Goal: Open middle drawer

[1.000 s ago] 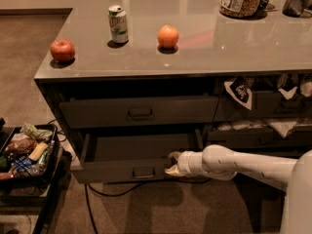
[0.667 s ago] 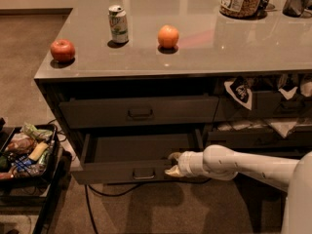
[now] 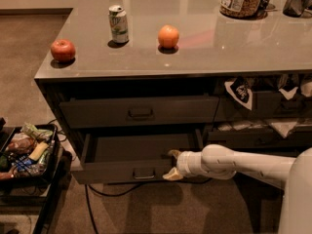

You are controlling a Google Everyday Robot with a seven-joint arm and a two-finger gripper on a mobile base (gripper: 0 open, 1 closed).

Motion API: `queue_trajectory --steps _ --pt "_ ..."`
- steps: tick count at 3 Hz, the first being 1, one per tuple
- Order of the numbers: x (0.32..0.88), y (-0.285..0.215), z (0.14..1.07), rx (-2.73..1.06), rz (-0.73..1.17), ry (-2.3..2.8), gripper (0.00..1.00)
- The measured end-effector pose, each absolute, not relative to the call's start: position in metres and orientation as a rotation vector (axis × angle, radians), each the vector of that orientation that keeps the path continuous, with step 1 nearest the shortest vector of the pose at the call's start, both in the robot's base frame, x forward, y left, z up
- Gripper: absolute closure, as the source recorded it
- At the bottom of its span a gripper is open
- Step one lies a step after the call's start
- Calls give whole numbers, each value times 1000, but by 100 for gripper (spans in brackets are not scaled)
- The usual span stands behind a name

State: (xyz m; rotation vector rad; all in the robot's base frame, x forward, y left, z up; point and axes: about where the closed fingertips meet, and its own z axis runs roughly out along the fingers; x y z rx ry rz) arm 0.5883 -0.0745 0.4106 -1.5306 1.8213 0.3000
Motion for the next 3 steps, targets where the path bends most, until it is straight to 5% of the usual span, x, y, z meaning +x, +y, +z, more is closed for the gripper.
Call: queue_trajectory --steps 3 --pt "586 -62 421 -1576 329 1779 0"
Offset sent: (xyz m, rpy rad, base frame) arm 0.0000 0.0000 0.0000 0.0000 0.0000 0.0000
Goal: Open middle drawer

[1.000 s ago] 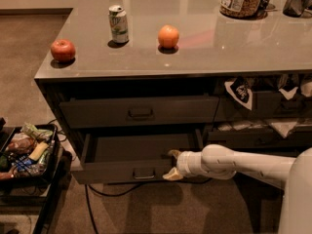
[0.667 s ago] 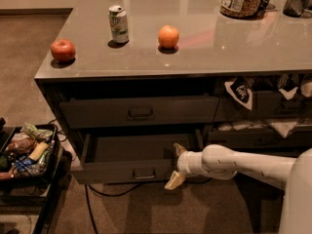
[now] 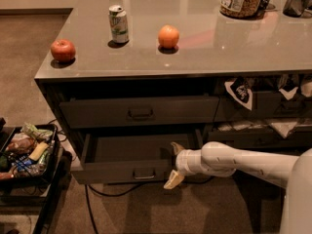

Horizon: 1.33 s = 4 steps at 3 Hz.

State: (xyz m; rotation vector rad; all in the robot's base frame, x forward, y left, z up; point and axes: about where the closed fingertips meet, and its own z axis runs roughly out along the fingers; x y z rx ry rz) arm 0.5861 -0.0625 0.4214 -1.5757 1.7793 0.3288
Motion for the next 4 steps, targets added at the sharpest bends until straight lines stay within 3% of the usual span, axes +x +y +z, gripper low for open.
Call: queue_trajectory --steps 2,4 --pt "554 -54 455 -1608 344 1687 0" --pt "553 -54 455 -1608 344 1687 41"
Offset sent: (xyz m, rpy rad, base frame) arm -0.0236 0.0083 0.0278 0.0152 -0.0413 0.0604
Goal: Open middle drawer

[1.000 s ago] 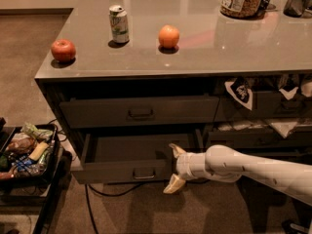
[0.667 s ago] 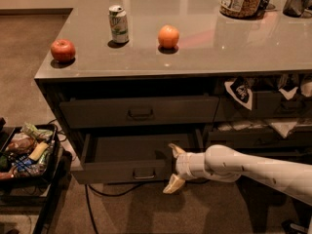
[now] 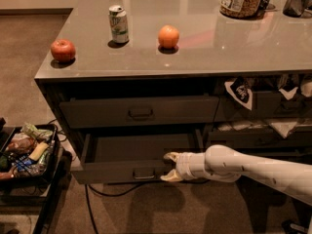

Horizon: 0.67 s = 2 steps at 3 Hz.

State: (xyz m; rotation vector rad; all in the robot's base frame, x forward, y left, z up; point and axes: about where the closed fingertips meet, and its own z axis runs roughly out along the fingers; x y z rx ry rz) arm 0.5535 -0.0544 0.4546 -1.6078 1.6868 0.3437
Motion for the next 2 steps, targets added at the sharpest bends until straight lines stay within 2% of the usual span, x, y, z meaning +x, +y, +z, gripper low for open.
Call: queue_trajectory --steps 2 --pt "553 -54 455 -1608 344 1687 88"
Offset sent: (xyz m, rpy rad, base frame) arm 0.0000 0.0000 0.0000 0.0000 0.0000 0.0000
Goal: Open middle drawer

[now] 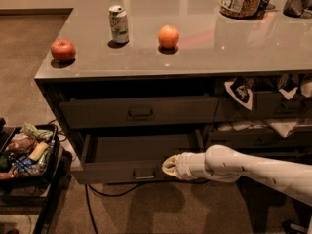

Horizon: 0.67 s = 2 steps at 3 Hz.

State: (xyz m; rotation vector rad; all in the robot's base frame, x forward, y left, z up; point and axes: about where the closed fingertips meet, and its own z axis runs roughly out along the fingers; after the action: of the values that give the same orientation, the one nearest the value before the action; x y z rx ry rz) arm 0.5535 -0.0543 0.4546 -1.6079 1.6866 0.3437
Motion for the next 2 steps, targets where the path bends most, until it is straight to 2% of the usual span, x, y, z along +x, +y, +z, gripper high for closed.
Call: queue_trajectory --steps 1,2 --pt "555 -53 456 -1610 339 1678 100" --pt "570 -53 470 -1632 307 1631 100"
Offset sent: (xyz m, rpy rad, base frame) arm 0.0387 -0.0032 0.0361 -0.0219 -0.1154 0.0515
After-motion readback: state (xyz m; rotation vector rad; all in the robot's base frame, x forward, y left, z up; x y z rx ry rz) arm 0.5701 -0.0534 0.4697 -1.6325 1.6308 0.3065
